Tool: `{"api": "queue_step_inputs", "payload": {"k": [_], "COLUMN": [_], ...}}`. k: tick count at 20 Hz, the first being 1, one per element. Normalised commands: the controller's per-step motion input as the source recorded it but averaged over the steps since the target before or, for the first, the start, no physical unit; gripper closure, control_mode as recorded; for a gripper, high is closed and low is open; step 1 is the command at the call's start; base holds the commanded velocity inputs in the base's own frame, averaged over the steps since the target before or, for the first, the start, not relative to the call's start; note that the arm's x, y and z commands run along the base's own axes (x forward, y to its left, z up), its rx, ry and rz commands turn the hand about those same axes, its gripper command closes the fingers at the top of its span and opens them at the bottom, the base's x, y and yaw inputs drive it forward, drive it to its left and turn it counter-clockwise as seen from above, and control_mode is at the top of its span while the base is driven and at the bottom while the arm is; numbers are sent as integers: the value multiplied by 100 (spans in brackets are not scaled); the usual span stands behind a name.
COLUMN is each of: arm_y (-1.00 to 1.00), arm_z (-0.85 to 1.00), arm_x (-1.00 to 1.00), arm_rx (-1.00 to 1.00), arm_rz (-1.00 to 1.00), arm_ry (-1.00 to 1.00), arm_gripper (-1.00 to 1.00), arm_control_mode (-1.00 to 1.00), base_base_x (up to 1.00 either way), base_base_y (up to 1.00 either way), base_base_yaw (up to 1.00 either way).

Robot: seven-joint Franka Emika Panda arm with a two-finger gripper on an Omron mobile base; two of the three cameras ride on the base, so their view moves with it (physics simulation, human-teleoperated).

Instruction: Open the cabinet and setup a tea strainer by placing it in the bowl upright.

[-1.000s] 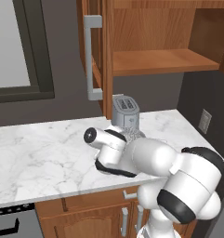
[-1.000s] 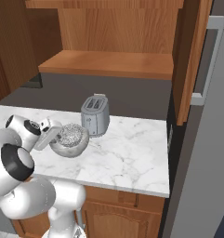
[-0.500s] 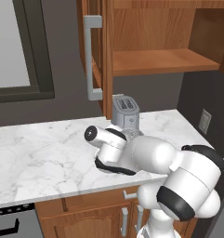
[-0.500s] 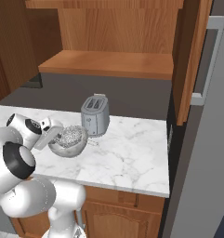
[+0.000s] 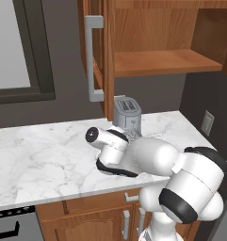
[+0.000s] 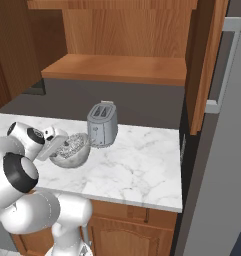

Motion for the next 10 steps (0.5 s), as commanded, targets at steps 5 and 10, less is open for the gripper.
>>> {"api": "queue_step_inputs", "payload": {"k": [5, 10], "arm_y": [-22, -27], "arm_z": [0, 3], "arm_x": [0, 0], "arm_rx": [4, 18], "arm_rz": [0, -1], "arm_ry": [0, 0], "arm_gripper": [-100, -100], "arm_control_mode": [-100, -100], "base_base_x": [0, 0], "base_base_y": [0, 0], "base_base_yaw": [0, 0]}}
